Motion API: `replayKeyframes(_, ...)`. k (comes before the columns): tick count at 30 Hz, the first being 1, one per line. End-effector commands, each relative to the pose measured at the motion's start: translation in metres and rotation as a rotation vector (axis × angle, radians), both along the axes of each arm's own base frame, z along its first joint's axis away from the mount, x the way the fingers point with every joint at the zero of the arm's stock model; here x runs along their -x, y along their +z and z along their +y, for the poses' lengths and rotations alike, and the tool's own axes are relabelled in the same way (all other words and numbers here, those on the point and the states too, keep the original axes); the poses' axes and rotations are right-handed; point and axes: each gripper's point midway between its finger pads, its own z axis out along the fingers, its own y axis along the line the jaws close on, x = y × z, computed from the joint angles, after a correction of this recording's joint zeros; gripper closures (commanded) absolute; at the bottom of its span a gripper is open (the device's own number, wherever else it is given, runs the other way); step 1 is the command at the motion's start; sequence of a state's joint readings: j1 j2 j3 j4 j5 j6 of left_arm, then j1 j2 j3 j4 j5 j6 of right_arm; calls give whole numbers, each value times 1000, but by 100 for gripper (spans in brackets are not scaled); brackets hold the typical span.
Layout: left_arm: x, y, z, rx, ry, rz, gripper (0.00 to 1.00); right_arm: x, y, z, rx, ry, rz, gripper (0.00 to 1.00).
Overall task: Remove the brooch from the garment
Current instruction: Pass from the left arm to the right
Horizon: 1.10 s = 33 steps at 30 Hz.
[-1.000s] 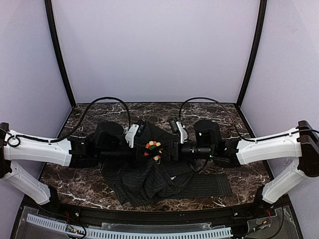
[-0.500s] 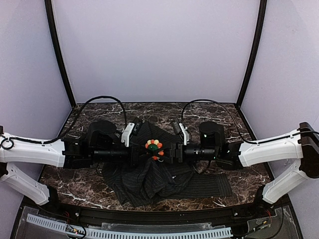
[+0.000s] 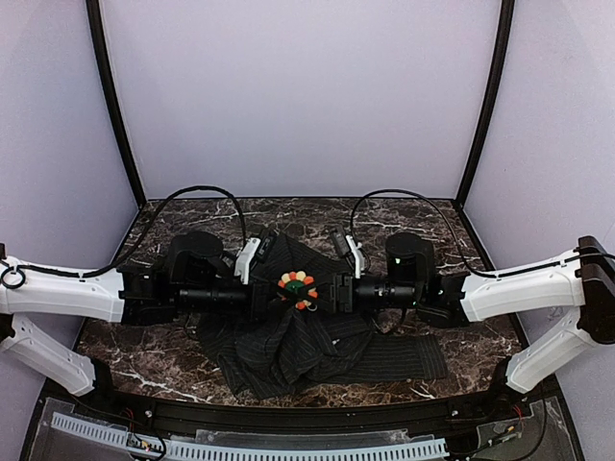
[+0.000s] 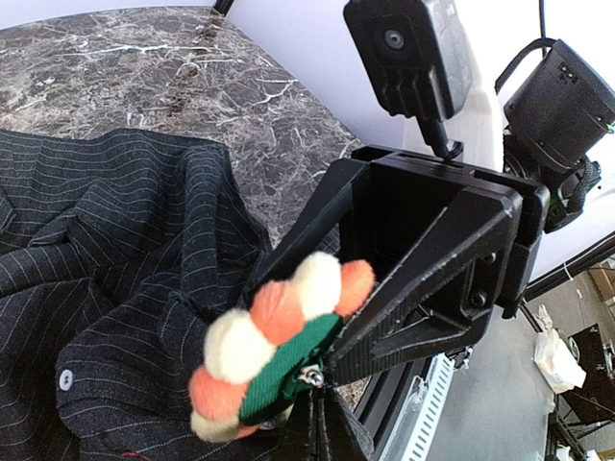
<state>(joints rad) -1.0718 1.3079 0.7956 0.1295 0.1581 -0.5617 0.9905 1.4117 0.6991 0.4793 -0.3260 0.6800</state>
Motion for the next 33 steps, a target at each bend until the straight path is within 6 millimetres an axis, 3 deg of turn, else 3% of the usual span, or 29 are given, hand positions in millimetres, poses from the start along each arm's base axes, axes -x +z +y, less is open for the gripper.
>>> replayKeyframes(1,4,5,-2,22,-24,9,99,2,16,3,-42,12,-41,62)
replayKeyframes(6,4,3,-6,6,-31,19,99,4,16,5,-35,23,-50,63)
replayKeyframes(14,0,-1,-6,-17,-12,26,99,9,17,10,-32,55,-62,74)
replayKeyframes(26,-3,1,-3,-19,8,20,99,9,6,16,15,56,-68,76)
replayKeyframes(33,-2,2,-3,-11,1,18,99,9,6,16,6,51,-63,91)
